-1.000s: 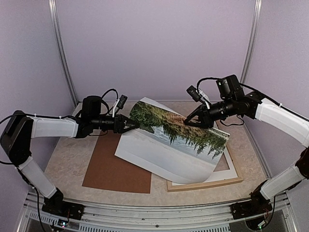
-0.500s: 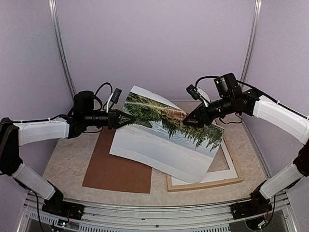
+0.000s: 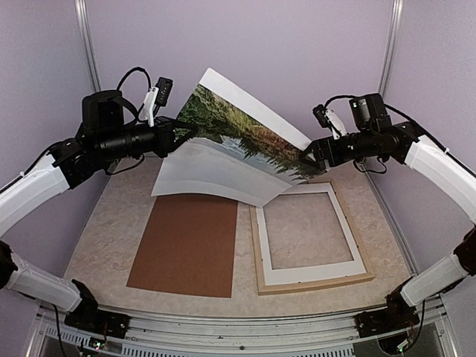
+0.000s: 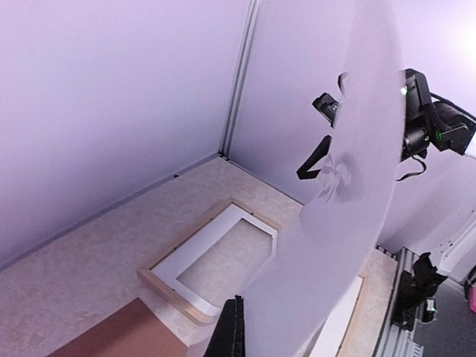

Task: Put the photo into the frame
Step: Pass from the right arm to the left, then turn over the photo.

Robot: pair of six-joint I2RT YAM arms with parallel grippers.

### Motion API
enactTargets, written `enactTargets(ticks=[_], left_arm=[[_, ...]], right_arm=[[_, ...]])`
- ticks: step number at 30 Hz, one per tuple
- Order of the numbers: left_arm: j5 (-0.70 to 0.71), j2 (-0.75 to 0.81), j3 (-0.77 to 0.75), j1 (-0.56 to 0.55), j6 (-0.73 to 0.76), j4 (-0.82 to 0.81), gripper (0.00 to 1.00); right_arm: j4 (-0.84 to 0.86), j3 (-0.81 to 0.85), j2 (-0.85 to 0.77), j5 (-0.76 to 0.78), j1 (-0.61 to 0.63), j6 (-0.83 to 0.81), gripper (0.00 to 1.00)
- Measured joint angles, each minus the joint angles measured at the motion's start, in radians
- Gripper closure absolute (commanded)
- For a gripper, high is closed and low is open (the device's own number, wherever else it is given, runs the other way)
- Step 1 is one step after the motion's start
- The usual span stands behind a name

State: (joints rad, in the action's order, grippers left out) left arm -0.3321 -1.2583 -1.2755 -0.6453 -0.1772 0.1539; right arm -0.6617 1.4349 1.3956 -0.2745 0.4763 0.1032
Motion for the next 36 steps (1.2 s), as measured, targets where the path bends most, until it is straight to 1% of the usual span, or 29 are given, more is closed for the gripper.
enactTargets(ticks=[4, 8, 13, 19, 22, 25, 28, 31, 36], left_arm=[[0.233, 0.006, -0.103, -0.148, 0.071, 0.105, 1.00], [0.447, -0.002, -0.172, -0.267, 0.135, 0.150, 1.00], [0.660, -0.063, -0.194, -0.352, 0.193, 0.171, 1.00], [0.877, -0.222, -0.210, -0.450, 0.244, 0.220, 1.00], [0.965, -0.292, -0.232, -0.510, 0.273, 0.246, 1.00], [1.024, -0.351, -0.278, -0.582, 0.301, 0.268, 1.00], [1.056, -0.402, -0.347, -0.658, 0.330, 0.290, 1.00], [1.093, -0.471, -0.446, -0.721, 0.357, 0.312, 1.00], [1.139, -0.577, -0.546, -0.785, 0.410, 0.328, 1.00]], right_arm=[[-0.020, 0.011, -0.007, 0.069, -0.073, 0.051, 0.15], [-0.066, 0.011, -0.006, 0.152, -0.179, 0.090, 0.15], [-0.116, 0.011, -0.005, 0.258, -0.266, 0.106, 0.15], [-0.144, 0.011, 0.003, 0.336, -0.303, 0.114, 0.15], [-0.143, 0.005, 0.009, 0.346, -0.304, 0.119, 0.15], [-0.145, -0.007, 0.012, 0.351, -0.306, 0.120, 0.15], [-0.146, -0.010, 0.019, 0.352, -0.313, 0.120, 0.15], [-0.146, -0.010, 0.024, 0.354, -0.321, 0.119, 0.15], [-0.146, -0.010, 0.033, 0.354, -0.336, 0.119, 0.15]])
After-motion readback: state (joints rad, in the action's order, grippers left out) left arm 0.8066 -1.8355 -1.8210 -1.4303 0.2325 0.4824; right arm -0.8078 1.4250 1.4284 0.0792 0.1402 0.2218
